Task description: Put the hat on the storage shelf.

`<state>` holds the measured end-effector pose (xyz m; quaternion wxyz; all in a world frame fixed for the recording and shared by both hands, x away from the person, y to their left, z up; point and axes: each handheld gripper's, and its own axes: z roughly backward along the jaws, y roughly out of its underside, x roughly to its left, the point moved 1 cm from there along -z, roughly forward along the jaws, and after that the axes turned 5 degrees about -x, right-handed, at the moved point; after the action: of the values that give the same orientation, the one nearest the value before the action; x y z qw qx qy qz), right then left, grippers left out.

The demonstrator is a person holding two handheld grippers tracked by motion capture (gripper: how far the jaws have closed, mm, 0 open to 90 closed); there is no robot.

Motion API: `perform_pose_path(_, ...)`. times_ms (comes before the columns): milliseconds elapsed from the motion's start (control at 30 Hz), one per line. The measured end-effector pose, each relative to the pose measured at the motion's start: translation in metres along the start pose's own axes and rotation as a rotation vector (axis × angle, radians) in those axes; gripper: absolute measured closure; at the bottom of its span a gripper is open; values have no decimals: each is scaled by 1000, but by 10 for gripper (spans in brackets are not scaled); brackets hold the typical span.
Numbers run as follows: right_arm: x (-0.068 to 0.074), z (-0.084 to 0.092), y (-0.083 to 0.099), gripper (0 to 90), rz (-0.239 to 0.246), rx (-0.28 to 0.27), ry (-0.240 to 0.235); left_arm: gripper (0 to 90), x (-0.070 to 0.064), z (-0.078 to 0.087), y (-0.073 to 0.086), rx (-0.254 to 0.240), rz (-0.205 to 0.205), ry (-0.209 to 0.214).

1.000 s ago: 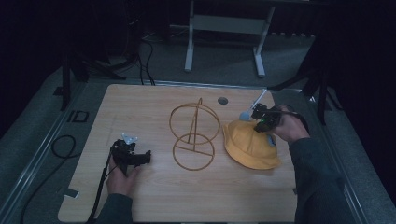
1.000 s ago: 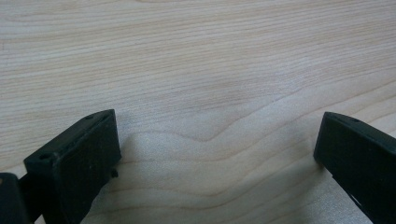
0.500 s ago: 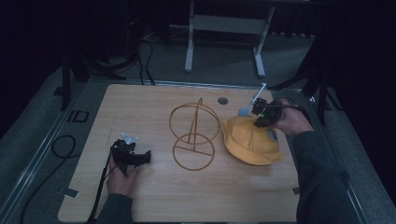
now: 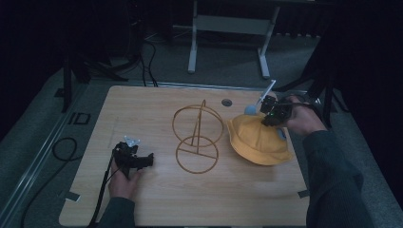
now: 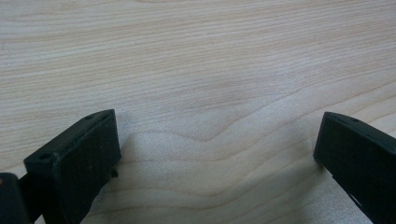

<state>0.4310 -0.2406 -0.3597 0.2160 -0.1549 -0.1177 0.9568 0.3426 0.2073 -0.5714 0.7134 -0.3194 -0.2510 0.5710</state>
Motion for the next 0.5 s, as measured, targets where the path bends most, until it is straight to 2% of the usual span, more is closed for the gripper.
perform_pose_path(500, -5, 19, -9, 844, 5, -50, 11, 3, 0, 0, 0, 1, 0, -1)
